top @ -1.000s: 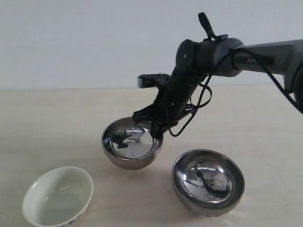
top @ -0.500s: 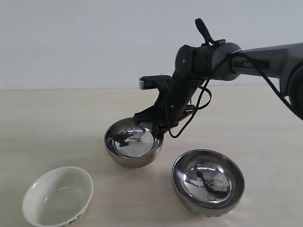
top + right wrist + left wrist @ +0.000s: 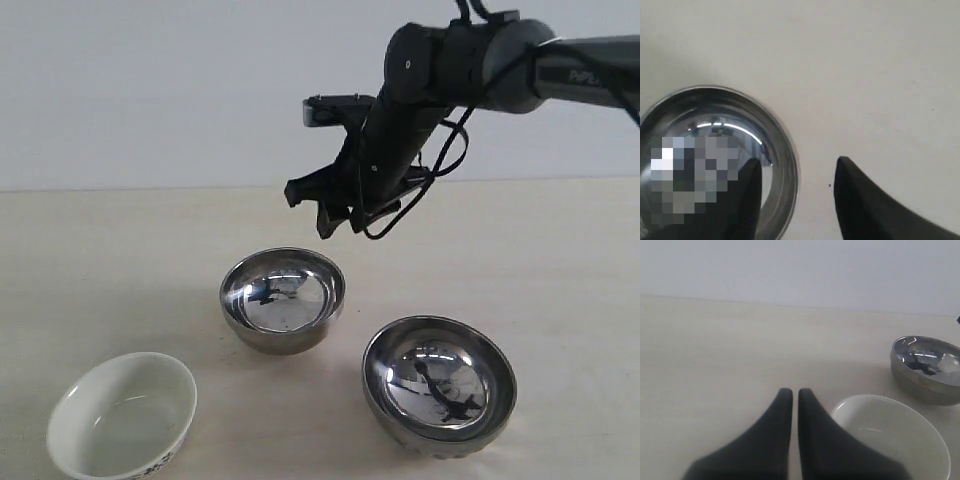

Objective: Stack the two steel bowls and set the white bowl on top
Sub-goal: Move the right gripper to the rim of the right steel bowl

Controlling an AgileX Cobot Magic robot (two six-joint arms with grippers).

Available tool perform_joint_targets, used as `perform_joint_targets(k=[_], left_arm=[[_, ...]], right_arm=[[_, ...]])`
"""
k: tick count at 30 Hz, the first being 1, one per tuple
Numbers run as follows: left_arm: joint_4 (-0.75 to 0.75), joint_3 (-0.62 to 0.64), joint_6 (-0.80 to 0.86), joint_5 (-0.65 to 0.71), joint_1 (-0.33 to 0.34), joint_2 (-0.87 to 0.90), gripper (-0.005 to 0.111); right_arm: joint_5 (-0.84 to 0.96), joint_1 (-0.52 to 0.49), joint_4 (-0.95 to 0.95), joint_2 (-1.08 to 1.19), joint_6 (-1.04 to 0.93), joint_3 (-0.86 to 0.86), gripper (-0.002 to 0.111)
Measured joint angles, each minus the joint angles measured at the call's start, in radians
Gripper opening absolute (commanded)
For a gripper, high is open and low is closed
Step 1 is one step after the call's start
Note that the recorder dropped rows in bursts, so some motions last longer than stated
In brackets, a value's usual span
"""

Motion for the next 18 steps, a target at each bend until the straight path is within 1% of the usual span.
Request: perform_joint_targets(k=[2,4,7,11,18], left_arm=[[0.0,0.0,0.0,0.0,0.0,0.0,0.004],[0.0,0.0,0.0,0.0,0.0,0.0,0.004],[0.0,0.0,0.0,0.0,0.0,0.0,0.004],[0.0,0.0,0.0,0.0,0.0,0.0,0.004],[0.0,0.0,0.0,0.0,0.0,0.0,0.004]], right_arm=[[0.052,0.0,-0.033,-0.052,0.011,0.002,0.04],[0.079,0.0,-0.087,-0.092,0.044,0.041,0.04],[0.071,0.0,-0.146,-0.159,0.07,0.161,0.04],[0.013,0.0,-0.174,-0.302,0.077,0.409,0.04],[-0.039,0.0,-0.223,-0.471,0.084,0.609,0.039]])
